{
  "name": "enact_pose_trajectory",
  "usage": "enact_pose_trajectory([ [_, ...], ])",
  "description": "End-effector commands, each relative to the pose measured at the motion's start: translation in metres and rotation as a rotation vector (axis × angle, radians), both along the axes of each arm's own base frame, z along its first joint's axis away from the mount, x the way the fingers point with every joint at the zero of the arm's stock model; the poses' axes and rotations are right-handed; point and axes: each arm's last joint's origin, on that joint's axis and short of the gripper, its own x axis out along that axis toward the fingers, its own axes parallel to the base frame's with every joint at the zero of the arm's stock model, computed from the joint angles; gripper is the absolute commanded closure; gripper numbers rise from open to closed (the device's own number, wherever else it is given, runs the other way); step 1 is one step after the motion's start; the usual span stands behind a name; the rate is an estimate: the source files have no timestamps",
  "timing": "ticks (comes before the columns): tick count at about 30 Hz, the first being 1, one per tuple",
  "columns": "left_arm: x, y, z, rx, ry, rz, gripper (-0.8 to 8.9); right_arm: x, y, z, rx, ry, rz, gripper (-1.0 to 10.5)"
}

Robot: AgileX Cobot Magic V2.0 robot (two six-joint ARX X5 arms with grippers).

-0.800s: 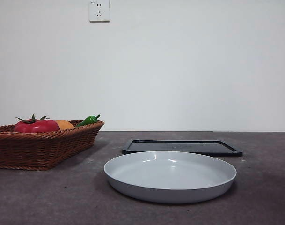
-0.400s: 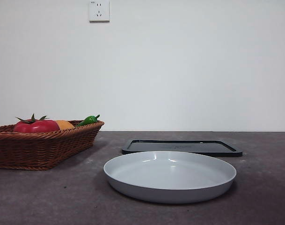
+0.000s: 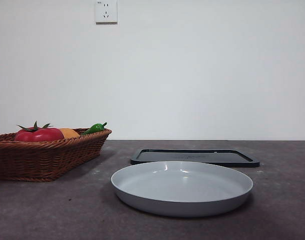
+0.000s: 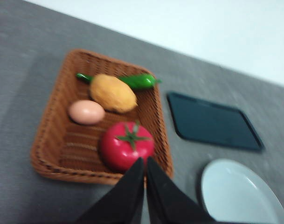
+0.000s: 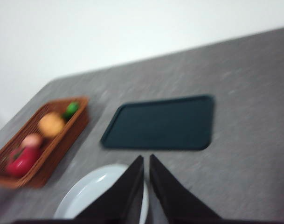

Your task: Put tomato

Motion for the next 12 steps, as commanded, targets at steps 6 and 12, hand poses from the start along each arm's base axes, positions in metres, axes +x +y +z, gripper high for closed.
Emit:
enact_pose_trajectory([
  [6,0.008,-0.004,0.034,0.078,0.054,-0.194,8.04,0.014,0.008,0.043,-0.109,0.124,0.225,9.4],
  [12,0.006,-0.010,0.055,0.088,0.113,-0.320,8.04,0.022,0.019,0.060,-0.168,0.226,0.355,9.4],
])
